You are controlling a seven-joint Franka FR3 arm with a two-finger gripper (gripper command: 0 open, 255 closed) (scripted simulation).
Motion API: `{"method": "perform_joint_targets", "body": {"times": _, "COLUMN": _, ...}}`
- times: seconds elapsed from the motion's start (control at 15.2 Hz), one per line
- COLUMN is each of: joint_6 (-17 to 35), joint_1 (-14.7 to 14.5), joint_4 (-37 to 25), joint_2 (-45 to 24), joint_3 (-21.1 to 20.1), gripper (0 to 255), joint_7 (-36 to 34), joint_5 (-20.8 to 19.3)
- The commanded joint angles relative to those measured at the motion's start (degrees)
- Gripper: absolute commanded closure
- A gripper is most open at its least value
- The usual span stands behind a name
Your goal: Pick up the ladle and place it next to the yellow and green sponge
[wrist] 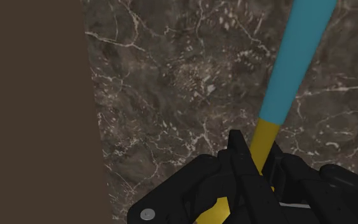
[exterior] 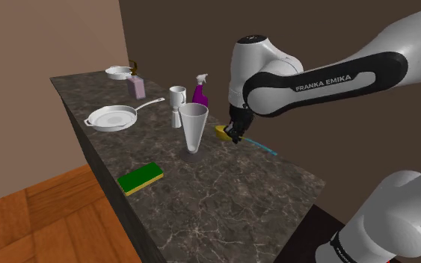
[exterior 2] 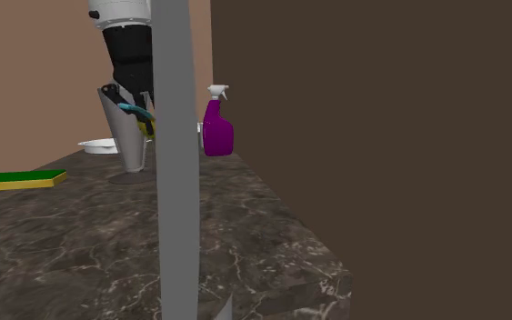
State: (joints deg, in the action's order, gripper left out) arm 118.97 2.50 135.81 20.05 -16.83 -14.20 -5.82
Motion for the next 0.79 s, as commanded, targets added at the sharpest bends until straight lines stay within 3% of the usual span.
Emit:
{"method": "perform_joint_targets", "body": {"times": 0.0, "joint_6": -0.5, "joint_1": -0.7, "joint_4": -2.6, "joint_2": -2.6, "joint_3": -2.2, "gripper": 255, "joint_7": -3.1, "joint_5": -0.2}}
{"method": "perform_joint_targets", "body": {"times": 0.66, "joint_6": -5.1, "joint_1": -4.3, "joint_4": -18.9, "joint_2": -17.7, "joint_3": -11.4, "gripper": 255, "joint_7": -18.4, "joint_5": -5.0}}
{"method": "perform_joint_targets", "body": {"times": 0.73, "joint_6": -4.4, "joint_1": -4.3, "joint_4": -18.4, "joint_2": -17.9, "joint_3": -11.4, "gripper": 255, "joint_7": -18.6, "joint_5": -5.2}}
